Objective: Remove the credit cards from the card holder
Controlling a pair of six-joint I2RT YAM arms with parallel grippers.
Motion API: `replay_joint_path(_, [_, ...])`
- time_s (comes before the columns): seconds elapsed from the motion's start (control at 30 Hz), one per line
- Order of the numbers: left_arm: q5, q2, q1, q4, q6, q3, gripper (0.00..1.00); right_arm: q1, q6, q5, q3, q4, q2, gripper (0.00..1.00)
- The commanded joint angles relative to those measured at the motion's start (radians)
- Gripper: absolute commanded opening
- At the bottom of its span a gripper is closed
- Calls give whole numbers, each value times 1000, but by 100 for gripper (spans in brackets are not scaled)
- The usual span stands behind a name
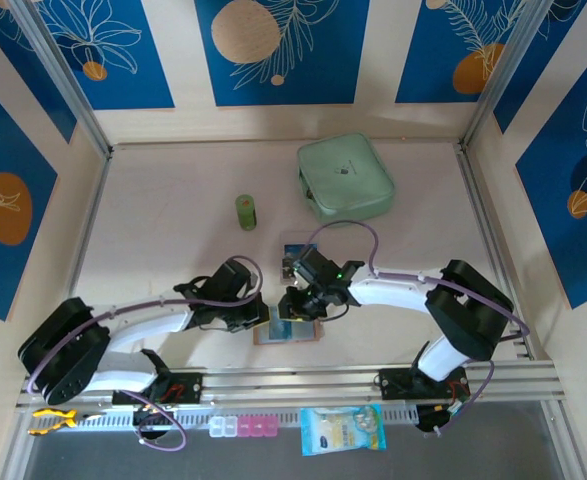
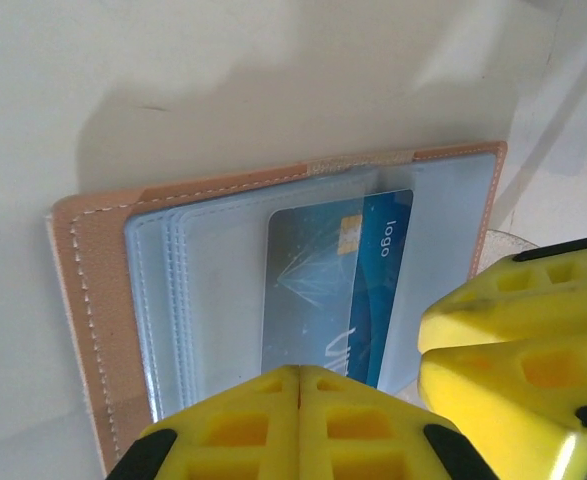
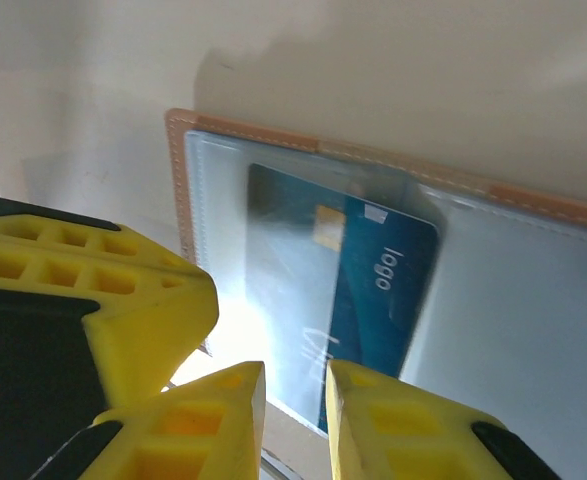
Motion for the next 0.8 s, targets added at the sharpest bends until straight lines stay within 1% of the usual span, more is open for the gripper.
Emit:
replay_joint_path(0.0, [22, 27, -12, 27, 14, 19, 5, -7, 9, 8, -24, -32, -31, 25])
replay_joint_path(0.2, [8, 36, -14, 25, 13, 4, 4, -10, 9, 18, -31, -50, -22, 28])
replay_joint_path(0.43, [-8, 33, -14, 8, 11, -17, 3, -10, 8, 16, -36, -46, -3, 29])
replay_joint_path(0.63, [-10, 30, -14, 8, 10, -24, 3, -10, 14, -19, -46, 9, 24, 27])
replay_joint_path(0.77, [-12, 34, -14, 2, 12, -24, 3, -11, 19, -21, -48, 17, 37, 27])
